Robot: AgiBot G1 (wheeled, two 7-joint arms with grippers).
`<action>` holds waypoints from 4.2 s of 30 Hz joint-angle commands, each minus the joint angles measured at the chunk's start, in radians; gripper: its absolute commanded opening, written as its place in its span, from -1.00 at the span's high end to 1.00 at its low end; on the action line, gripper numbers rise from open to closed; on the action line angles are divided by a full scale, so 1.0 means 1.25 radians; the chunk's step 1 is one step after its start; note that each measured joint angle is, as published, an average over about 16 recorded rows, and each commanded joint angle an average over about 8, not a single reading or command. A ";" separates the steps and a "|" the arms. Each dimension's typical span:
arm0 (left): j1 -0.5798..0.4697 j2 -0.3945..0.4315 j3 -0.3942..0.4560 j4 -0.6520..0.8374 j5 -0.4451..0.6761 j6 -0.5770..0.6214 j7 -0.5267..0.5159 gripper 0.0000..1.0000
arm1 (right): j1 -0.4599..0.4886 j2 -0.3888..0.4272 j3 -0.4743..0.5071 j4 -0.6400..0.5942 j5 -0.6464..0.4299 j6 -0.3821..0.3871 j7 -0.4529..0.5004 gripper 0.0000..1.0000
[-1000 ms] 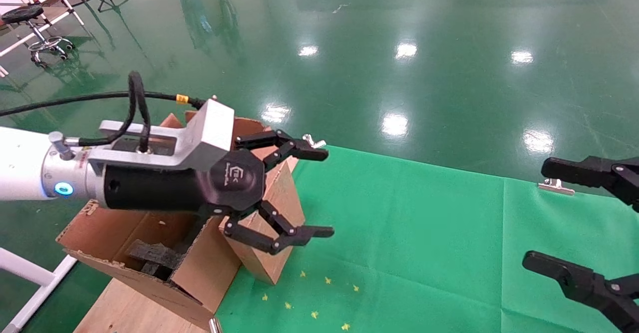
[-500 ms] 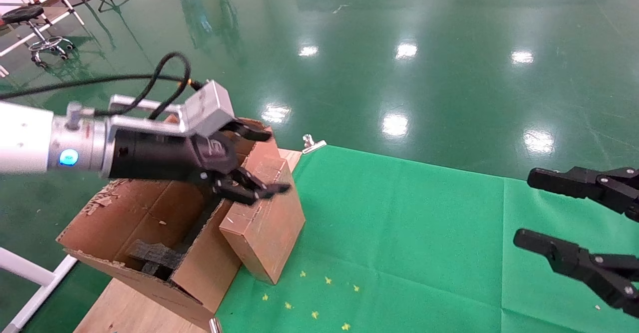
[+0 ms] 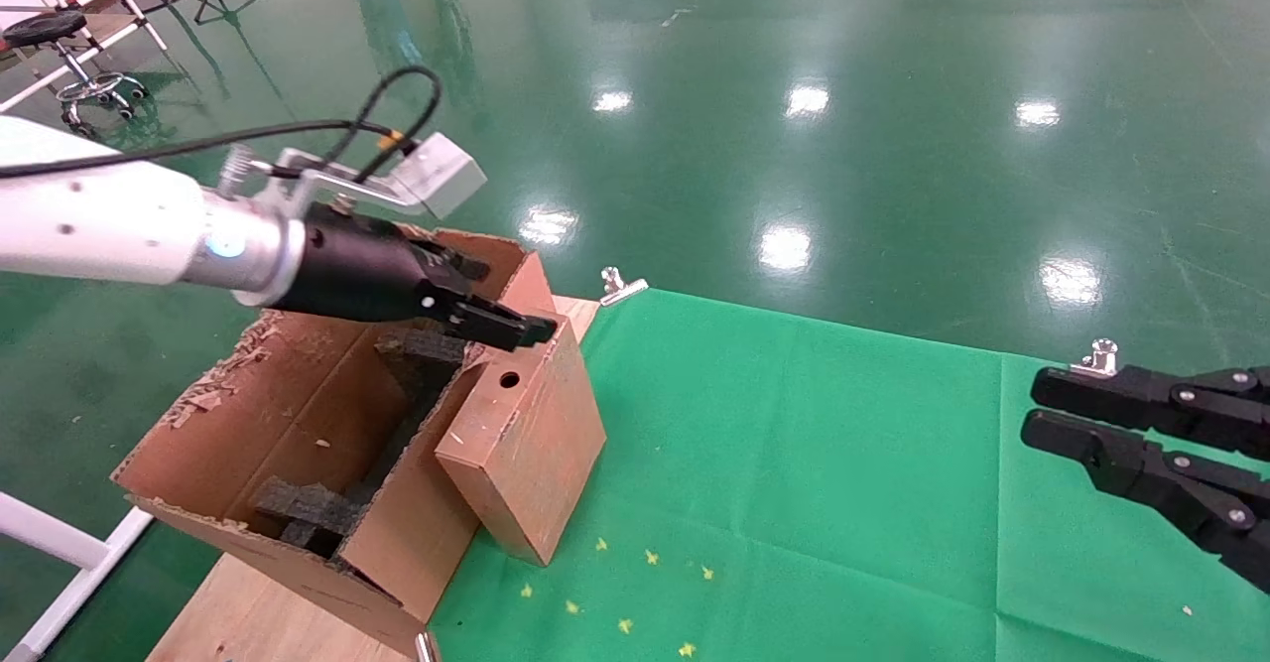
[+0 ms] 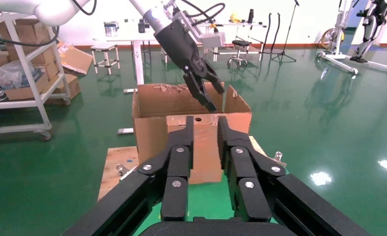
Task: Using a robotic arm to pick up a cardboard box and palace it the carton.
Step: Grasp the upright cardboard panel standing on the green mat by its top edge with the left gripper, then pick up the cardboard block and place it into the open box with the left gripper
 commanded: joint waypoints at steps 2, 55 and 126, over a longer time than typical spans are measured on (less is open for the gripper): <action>0.000 0.020 0.013 0.000 0.020 0.006 -0.042 -1.00 | 0.000 0.000 0.000 0.000 0.000 0.000 0.000 1.00; 0.047 0.044 0.058 0.002 0.088 0.016 -0.144 1.00 | 0.000 0.000 0.000 0.000 0.000 0.000 0.000 -1.00; -0.125 -0.025 -0.001 0.841 0.112 -0.252 0.541 1.00 | 0.000 0.000 0.000 0.000 0.000 0.000 0.000 -1.00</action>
